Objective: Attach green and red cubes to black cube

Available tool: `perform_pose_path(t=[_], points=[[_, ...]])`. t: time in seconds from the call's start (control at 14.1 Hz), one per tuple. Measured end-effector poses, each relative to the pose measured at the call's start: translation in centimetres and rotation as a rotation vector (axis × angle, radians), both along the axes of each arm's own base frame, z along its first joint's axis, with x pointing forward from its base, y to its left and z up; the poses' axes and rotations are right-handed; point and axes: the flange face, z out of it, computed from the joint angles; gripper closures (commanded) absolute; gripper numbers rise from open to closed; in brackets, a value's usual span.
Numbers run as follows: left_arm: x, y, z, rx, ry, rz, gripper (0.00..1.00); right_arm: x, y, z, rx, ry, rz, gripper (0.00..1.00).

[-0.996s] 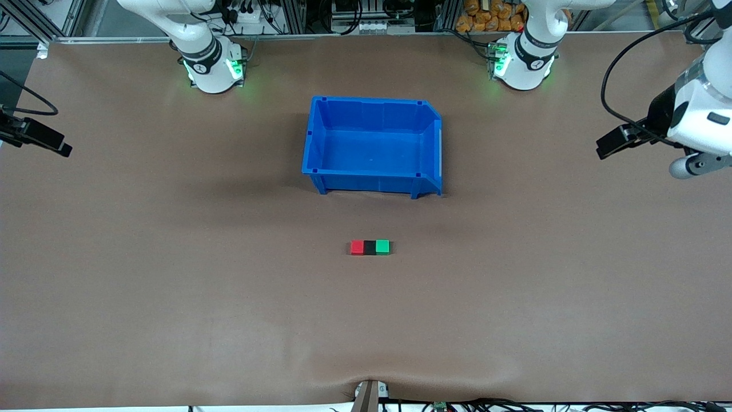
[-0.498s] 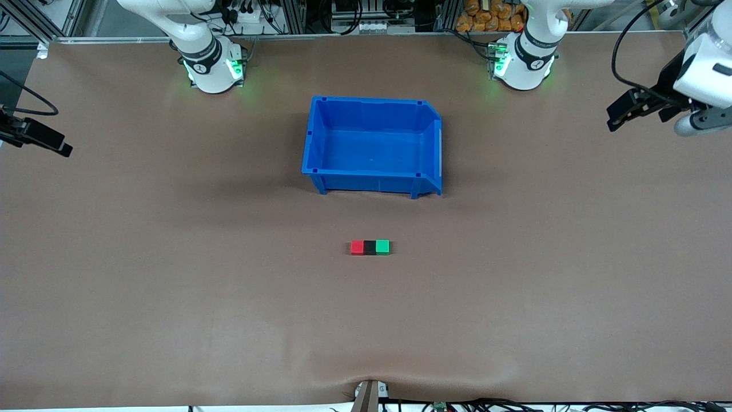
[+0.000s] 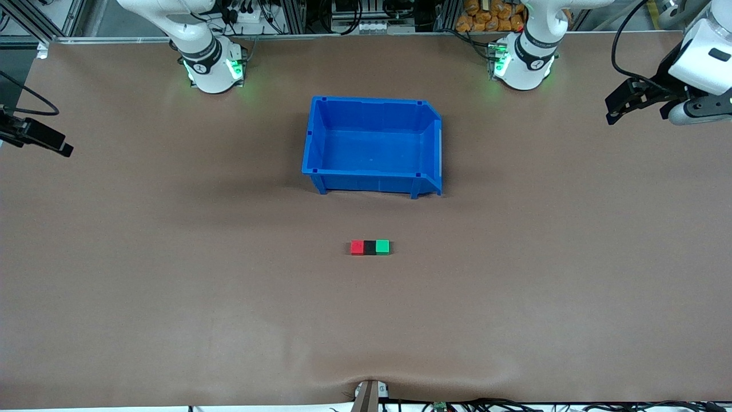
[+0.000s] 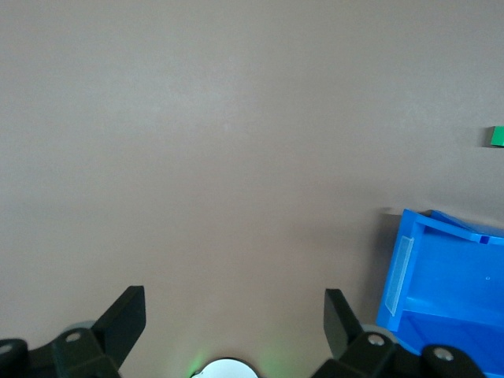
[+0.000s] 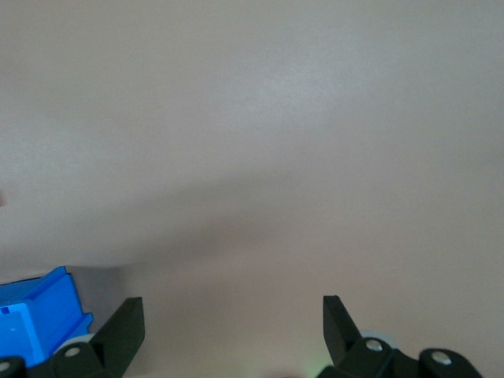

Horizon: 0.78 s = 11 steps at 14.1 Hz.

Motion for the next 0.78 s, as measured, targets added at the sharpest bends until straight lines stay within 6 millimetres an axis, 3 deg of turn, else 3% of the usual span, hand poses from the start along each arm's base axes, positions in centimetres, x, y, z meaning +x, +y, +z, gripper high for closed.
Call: perform_pose_path(t=[0.78], points=[[0.26,0.21,-0.22,0.000,0.005,-0.011,0.00,-0.08,-0.01,-0.08,0.002,0.008,0.000,0.00]])
